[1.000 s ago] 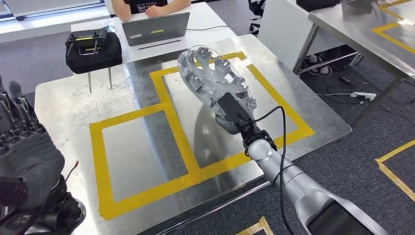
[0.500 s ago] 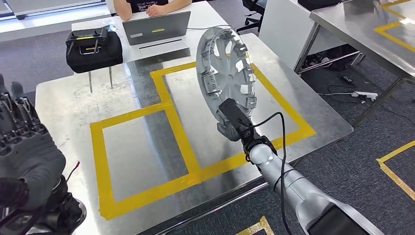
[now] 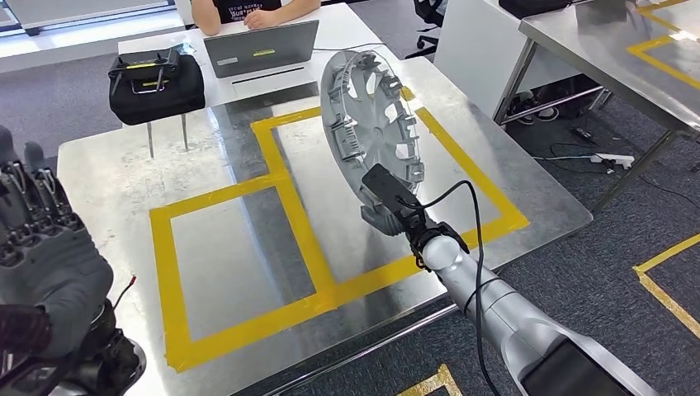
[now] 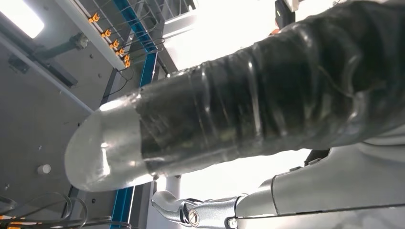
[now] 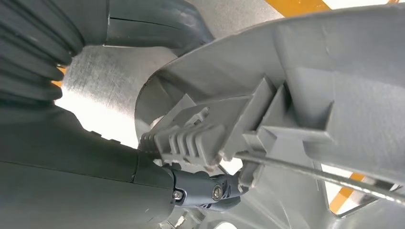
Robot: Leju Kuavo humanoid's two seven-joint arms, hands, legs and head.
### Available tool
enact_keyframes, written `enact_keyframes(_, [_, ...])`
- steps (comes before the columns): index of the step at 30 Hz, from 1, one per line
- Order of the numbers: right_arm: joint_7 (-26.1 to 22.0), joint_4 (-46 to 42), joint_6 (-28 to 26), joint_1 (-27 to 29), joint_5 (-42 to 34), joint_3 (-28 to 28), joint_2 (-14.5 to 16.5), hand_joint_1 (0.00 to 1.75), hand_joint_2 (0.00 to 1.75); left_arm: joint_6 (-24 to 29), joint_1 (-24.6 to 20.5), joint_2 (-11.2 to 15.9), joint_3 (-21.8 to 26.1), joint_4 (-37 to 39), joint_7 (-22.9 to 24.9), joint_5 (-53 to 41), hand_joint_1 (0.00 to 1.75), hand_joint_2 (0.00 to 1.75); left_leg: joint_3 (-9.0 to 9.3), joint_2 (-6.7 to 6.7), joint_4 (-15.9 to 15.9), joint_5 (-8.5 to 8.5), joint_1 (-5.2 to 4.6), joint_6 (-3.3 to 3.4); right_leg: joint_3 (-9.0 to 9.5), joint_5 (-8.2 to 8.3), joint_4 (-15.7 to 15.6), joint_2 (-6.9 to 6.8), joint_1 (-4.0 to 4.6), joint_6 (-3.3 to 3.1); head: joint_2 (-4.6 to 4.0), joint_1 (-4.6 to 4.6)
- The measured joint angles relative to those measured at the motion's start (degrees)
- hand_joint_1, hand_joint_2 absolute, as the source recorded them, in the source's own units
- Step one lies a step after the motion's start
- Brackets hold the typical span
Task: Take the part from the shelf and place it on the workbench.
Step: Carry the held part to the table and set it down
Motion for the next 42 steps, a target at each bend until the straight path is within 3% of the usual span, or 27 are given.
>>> enact_keyframes(3, [0.0,0.0,-0.3,-0.1,0.3,0.4,-0.1,0.00,0.00,0.0,0.0,0.0,0.0,0.0,0.0,0.0,0.00,0.00,0.02,0.00,0.0,0.00,0.00,0.00,0.02,-0.01,0.0,0.00,0.00,-0.01,0.00,0.02])
enact_keyframes(6, [0.0,0.0,-1.0,-0.1,0.6,0.5,-0.1,1.31,0.00,0.0,0.0,0.0,-0.1,0.0,0.0,0.0,0.00,0.00,0.05,0.00,0.0,0.00,-0.01,0.00,0.05,-0.02,0.0,0.00,-0.01,0.00,0.00,0.02])
enact_keyframes(7, [0.0,0.0,-1.2,-0.1,0.6,0.6,-0.1,1.31,0.00,0.0,0.1,0.0,-0.1,0.0,0.0,0.0,0.00,0.00,0.06,0.00,0.0,0.00,-0.01,0.00,0.06,-0.02,0.0,0.00,-0.01,0.00,0.00,0.02])
enact_keyframes(10, [-0.2,0.0,-1.8,0.1,1.0,0.8,-0.2,0.00,0.00,0.0,0.1,0.0,-0.1,0.0,0.0,-0.1,0.00,0.00,0.07,0.00,0.0,0.00,-0.01,0.00,0.07,-0.03,0.0,0.00,-0.01,0.01,0.00,0.03])
enact_keyframes(18, [-0.2,-2.1,-3.3,1.6,5.5,1.2,-0.9,0.00,0.00,-0.1,0.4,0.0,-0.3,0.0,-0.1,-0.4,0.00,0.00,0.03,-0.01,0.0,0.00,-0.02,0.01,0.04,-0.02,0.0,0.00,-0.01,0.02,0.00,0.05])
enact_keyframes(21, [1.5,-4.6,-4.9,3.1,10.8,1.4,-1.5,0.00,0.00,-0.1,1.1,0.0,-0.4,0.0,0.0,-1.1,0.00,0.00,-0.05,-0.05,0.0,0.01,-0.02,0.02,-0.02,-0.02,0.0,-0.03,-0.02,0.02,0.00,0.05])
enact_keyframes(24, [6.7,-8.9,-6.2,5.1,21.1,1.5,-2.6,0.00,0.00,0.1,2.1,0.0,-0.5,-0.1,0.6,-2.3,0.00,0.00,-0.19,-0.13,0.0,0.03,-0.03,0.03,-0.11,-0.03,0.0,-0.10,-0.03,0.03,0.00,0.05])
enact_keyframes(28, [17.4,-18.3,-2.5,6.8,37.4,1.9,-5.5,0.00,0.00,0.5,4.0,0.0,-0.8,-0.3,1.6,-3.7,0.00,0.00,-0.43,-0.16,0.0,0.01,-0.05,0.03,-0.35,-0.05,0.0,-0.13,-0.04,0.05,0.00,0.04])
enact_keyframes(31, [22.0,-24.8,1.8,7.2,44.0,2.0,-7.3,0.00,0.00,0.7,5.1,0.0,-0.8,-0.3,1.9,-4.0,0.00,0.00,-0.57,-0.16,0.0,0.00,-0.05,0.03,-0.49,-0.08,0.0,-0.13,-0.04,0.07,0.00,0.07])
enact_keyframes(37, [25.4,-35.1,7.7,6.8,47.5,2.1,-10.5,0.00,0.00,0.8,6.6,0.0,-1.0,-0.3,1.9,-4.1,0.00,0.00,-0.72,-0.16,0.0,-0.02,-0.07,0.04,-0.64,-0.10,0.0,-0.14,-0.06,0.09,0.00,0.08])
enact_keyframes(42, [25.9,-37.0,8.8,6.4,47.5,2.1,-11.0,0.00,0.00,0.8,6.9,0.0,-1.0,-0.3,1.9,-4.1,0.00,0.00,-0.73,-0.17,0.0,-0.02,-0.07,0.04,-0.65,-0.10,0.0,-0.14,-0.06,0.09,0.00,0.05])
